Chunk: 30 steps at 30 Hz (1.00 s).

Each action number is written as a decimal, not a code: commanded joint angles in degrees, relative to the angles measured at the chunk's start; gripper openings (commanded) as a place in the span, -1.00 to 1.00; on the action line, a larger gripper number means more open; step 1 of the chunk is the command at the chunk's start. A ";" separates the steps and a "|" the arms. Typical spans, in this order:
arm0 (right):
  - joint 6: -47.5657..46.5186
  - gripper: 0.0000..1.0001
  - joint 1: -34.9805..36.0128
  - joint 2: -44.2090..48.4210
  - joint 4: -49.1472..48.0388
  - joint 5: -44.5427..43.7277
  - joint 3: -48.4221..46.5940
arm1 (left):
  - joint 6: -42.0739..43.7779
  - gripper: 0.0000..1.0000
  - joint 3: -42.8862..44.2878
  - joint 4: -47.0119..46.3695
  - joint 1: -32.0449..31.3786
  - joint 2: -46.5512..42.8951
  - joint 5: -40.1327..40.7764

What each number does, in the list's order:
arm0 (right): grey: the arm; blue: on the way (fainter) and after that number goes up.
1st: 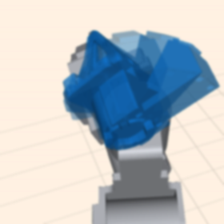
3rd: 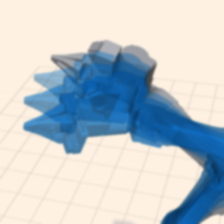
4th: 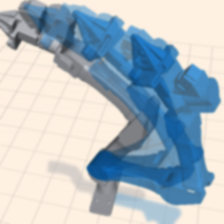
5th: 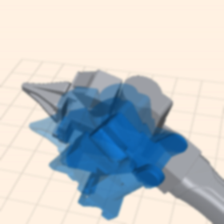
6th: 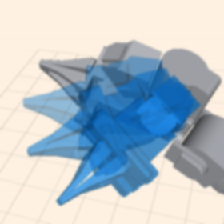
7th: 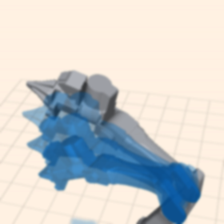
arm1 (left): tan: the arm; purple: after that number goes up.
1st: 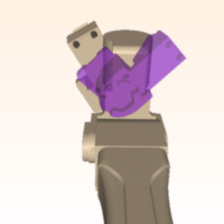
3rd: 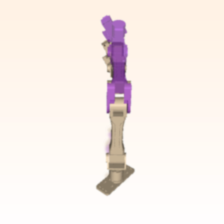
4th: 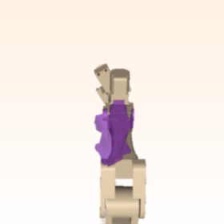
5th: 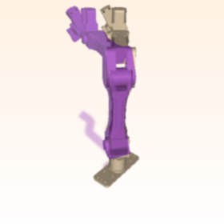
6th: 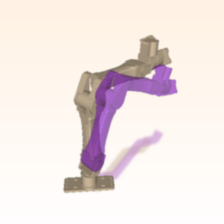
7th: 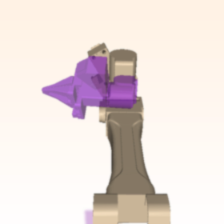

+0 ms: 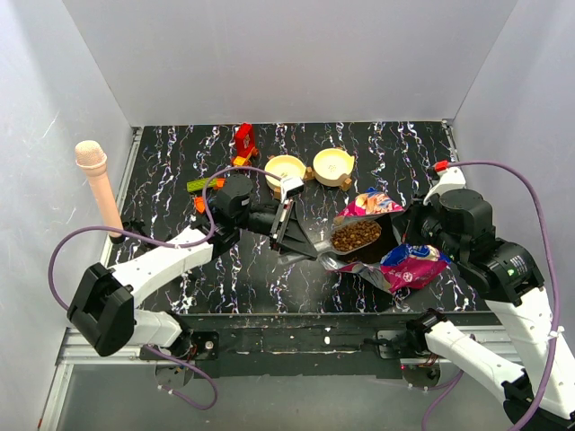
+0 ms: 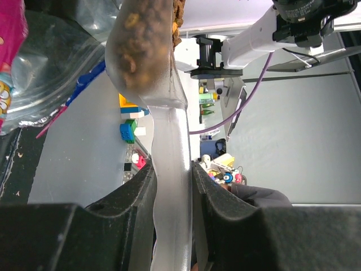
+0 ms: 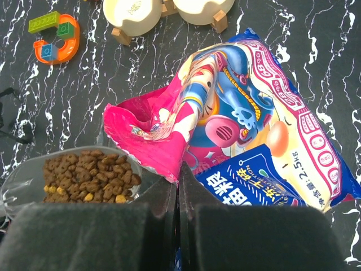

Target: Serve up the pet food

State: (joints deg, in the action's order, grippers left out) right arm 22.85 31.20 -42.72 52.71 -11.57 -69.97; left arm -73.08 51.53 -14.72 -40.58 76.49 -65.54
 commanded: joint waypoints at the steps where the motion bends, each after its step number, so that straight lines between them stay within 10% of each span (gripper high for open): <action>1: 3.16 -0.97 -0.18 0.45 -1.48 -4.67 -5.52 | 0.04 -1.00 -0.99 -3.29 0.50 -5.12 -2.57; 15: 4.13 -0.97 -0.18 -1.67 6.79 -16.20 -11.24 | -0.74 -1.00 2.52 -1.18 6.55 -7.41 -0.56; 30: 1.14 -0.97 -0.17 1.68 8.20 -11.64 -11.94 | -3.48 -1.00 16.22 -9.18 13.15 11.65 5.07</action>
State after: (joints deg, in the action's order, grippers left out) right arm 25.02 31.20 -42.41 66.22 -21.82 -77.17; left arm -76.88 62.76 -19.81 -28.84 83.85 -63.16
